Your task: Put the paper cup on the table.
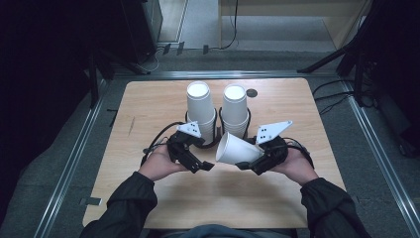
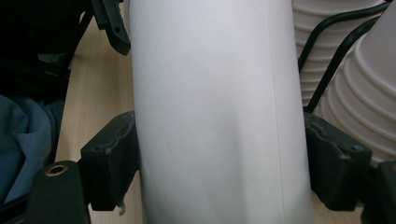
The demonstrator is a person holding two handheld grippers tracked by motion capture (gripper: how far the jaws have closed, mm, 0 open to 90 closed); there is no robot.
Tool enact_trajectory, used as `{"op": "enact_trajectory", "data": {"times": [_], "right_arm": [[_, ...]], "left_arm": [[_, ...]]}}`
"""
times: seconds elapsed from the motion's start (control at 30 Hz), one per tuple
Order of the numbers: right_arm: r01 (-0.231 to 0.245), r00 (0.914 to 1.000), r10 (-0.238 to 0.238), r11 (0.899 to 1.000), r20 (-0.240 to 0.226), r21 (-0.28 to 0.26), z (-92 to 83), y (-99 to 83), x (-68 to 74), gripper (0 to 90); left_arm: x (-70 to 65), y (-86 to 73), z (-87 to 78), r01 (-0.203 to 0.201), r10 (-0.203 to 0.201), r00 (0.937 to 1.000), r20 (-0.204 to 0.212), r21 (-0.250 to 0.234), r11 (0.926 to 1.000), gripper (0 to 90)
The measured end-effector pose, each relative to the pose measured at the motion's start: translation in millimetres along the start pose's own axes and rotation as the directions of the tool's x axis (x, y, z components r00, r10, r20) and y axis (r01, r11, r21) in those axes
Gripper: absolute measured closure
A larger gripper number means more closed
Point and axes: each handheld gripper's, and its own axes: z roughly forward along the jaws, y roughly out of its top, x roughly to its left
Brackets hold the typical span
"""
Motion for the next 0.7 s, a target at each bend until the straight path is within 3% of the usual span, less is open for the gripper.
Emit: {"op": "enact_trajectory", "data": {"times": [0.23, 0.7], "right_arm": [[-0.006, 1.0, 0.006, 0.999, -0.008, -0.034, -2.9, -1.1, 0.1, 20.3], [0.015, 0.9984, -0.017, 0.999, -0.054, -0.037, 8.5, 1.9, 7.5, 20.2]], "left_arm": [[-2.6, 4.5, 1.7, 0.005, -0.003, 0.9994, 0.034, -0.051, 0.9987, 1.4], [-12.9, 13.9, 14.7, -0.024, 0.029, 0.9962, 0.082, -0.061, 0.9979, 1.4]]}}
